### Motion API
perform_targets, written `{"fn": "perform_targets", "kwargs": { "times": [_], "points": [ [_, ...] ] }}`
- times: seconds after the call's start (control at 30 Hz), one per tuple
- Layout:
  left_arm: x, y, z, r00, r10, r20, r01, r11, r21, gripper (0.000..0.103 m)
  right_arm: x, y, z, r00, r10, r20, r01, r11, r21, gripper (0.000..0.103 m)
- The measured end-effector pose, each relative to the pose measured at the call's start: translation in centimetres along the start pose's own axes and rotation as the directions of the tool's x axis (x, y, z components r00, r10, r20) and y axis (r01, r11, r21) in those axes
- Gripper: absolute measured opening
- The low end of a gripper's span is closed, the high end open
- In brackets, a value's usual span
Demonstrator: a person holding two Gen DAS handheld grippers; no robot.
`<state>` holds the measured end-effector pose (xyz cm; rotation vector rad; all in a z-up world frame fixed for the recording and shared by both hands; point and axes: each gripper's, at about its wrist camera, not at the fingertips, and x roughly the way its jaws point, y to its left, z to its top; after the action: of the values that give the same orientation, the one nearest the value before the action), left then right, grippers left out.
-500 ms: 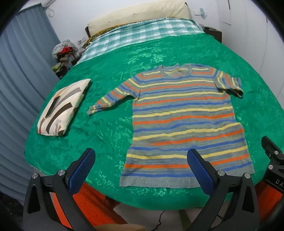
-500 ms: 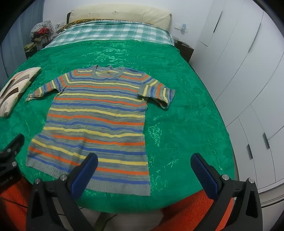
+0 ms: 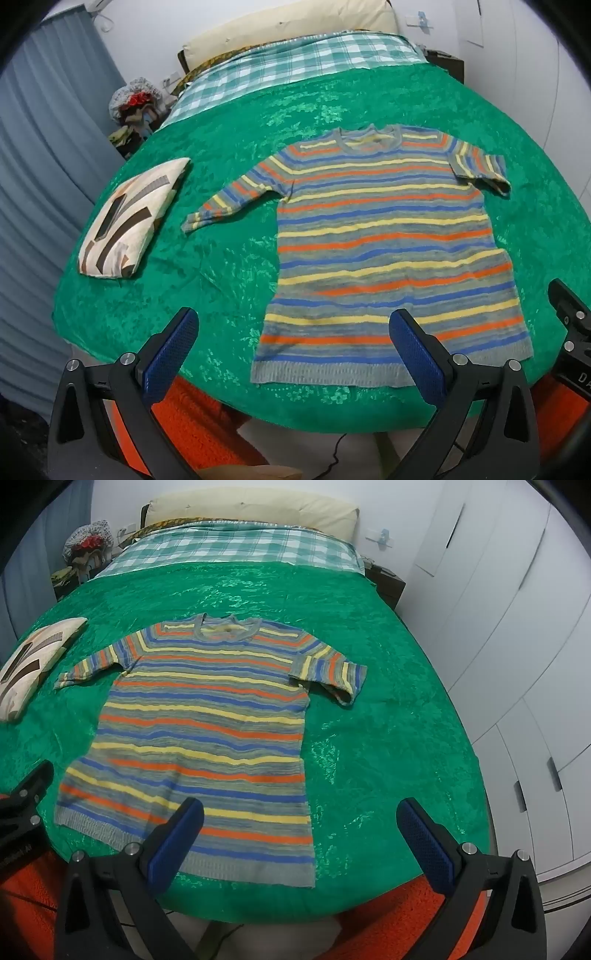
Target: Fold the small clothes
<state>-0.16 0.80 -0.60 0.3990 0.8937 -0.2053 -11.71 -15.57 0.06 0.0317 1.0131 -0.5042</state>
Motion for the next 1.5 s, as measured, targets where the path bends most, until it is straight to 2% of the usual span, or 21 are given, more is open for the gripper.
{"fn": "perform_targets", "kwargs": {
  "times": [0.4,1.5],
  "points": [
    [0.7,-0.4,-0.1,0.999,0.009,-0.034,-0.009,1.0,-0.001,0.103,0.0,0.2,-0.1,1.0,0.005,0.003,-0.005,1.0,0.007,0.103],
    [1.5,-0.6,-0.3,0.998,-0.001,-0.068,0.001,1.0,0.0,0.103,0.4,0.9,-0.3,1.0,0.01,-0.001,-0.01,1.0,0.002,0.103]
  ]
}}
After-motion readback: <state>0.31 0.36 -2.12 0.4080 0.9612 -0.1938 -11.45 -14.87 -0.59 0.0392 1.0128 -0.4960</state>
